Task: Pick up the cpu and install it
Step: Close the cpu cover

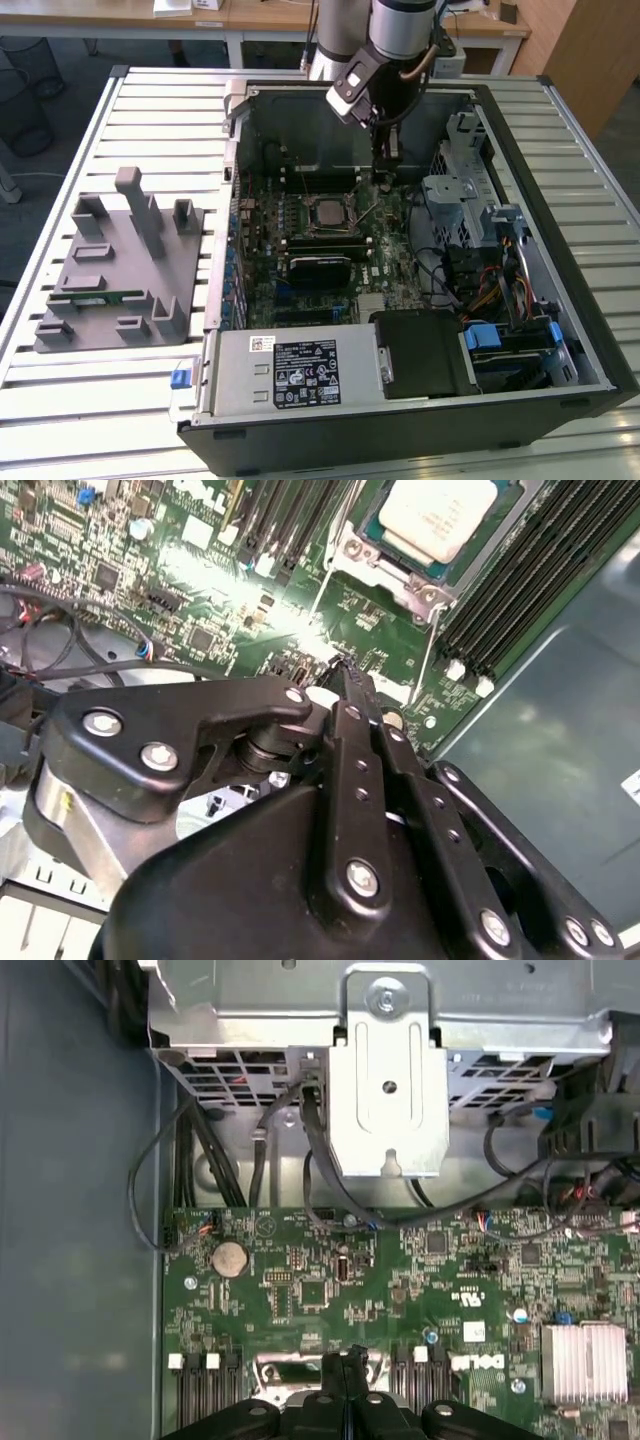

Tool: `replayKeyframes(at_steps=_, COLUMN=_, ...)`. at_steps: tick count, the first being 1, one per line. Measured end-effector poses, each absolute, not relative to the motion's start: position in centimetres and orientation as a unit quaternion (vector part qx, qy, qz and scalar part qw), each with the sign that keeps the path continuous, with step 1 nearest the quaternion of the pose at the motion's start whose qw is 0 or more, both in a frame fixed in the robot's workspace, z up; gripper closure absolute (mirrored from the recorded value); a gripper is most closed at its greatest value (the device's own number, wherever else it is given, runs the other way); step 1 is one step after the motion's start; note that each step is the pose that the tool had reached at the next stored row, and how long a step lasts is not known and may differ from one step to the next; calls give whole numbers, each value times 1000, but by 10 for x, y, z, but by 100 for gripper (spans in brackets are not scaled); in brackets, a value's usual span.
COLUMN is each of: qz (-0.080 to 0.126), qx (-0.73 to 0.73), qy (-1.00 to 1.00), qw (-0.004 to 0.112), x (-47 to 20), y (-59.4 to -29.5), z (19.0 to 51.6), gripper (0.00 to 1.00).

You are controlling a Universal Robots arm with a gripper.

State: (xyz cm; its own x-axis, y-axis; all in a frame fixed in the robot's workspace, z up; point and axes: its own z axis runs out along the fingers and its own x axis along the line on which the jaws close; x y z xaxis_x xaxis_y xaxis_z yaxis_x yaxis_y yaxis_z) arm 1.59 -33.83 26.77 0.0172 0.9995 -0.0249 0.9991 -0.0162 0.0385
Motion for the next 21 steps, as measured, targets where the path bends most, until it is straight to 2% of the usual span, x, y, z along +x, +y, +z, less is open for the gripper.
replayKeyframes(at_steps=21, qz=1, qx=705, qy=709, qw=18, x=38, y=-335, z=258, gripper=89)
